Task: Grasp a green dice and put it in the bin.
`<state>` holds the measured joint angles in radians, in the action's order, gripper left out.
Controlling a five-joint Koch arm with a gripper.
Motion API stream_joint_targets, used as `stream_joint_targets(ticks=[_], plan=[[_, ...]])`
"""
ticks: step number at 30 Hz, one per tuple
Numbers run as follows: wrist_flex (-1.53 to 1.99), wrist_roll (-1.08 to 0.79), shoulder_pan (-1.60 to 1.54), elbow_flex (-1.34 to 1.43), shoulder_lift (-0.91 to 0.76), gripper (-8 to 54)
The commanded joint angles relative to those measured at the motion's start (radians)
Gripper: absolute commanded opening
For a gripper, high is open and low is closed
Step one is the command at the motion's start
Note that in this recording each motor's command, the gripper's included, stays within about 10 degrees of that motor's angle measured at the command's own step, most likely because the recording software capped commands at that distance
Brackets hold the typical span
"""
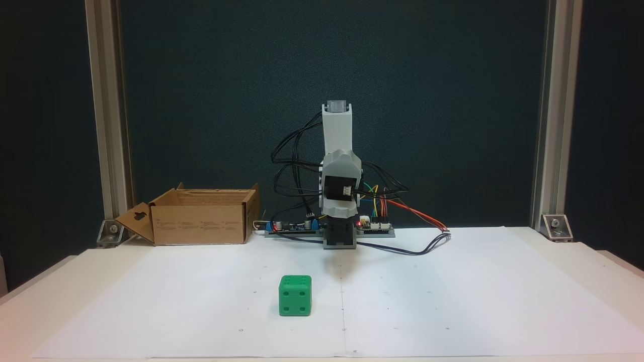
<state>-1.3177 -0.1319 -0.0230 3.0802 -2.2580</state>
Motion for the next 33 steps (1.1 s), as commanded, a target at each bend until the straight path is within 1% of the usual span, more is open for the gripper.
stream_joint_targets(ticks=[1,9,16,19,22,29,33], plan=[[-0.023,0.032,-0.02,0.049,-0.106,44.6],[-0.029,0.023,-0.054,0.049,-0.107,45.0],[0.002,0.021,-0.044,0.02,-0.104,43.9],[0.228,0.018,-0.015,-0.107,-0.107,44.1],[0.44,0.018,0.098,-0.28,-0.107,44.0],[0.917,0.04,0.149,-0.724,-0.106,42.9],[1.181,0.061,0.149,-0.864,-0.104,43.0]])
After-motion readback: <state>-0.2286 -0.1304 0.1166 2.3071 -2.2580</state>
